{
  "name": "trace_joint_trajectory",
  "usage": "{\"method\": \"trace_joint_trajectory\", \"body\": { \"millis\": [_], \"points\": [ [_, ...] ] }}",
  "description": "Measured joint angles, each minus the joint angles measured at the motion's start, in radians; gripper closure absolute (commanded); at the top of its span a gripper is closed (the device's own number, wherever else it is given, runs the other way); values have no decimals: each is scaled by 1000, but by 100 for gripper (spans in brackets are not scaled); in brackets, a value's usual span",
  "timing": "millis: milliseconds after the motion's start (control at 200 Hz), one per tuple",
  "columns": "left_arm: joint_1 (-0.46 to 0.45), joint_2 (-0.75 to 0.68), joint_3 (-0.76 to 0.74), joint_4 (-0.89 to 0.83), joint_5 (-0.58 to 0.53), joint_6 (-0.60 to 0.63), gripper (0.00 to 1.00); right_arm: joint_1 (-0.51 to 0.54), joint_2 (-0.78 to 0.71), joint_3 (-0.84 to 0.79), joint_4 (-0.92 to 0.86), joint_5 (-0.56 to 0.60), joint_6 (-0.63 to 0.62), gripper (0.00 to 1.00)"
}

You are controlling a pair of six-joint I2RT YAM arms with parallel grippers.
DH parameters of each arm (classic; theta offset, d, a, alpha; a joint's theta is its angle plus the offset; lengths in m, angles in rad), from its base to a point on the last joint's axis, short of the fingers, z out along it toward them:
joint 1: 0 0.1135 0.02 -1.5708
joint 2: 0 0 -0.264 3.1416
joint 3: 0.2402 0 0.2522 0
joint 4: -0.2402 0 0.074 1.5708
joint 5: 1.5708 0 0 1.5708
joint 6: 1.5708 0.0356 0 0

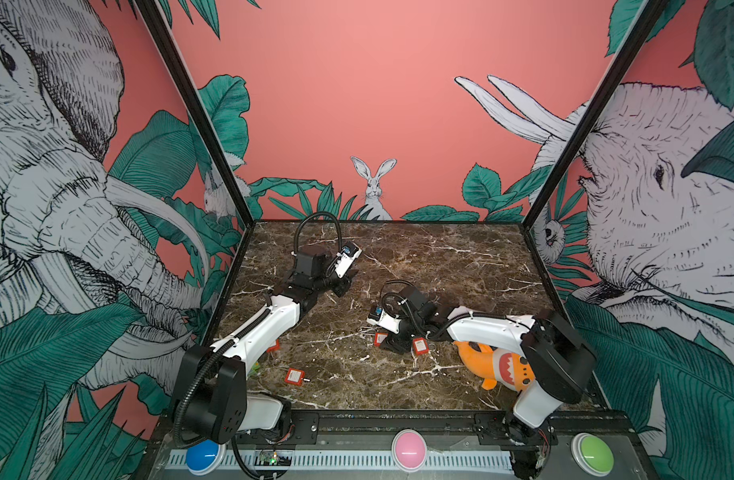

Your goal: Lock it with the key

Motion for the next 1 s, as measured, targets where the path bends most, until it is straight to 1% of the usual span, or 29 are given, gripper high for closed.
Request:
{"method": "trace_joint_trajectory", "body": {
  "millis": [290, 505, 565, 905, 1001],
  "points": [
    [0, -42, -25, 0, -7, 7, 72, 11, 76, 43, -10, 76, -11, 36],
    [0, -42, -26, -6, -11, 13, 72, 31, 129, 58, -31, 83, -31, 42],
    [0, -42, -29, -6, -12, 16, 72, 34, 136, 71, -32, 83, -39, 45],
    [0, -43, -48, -10, -12, 34, 73, 39, 136, 74, -36, 102, -74, 72],
    [0, -55, -66, -6, -5, 52, 73, 40, 96, 43, -34, 101, -79, 73]
  ]
}}
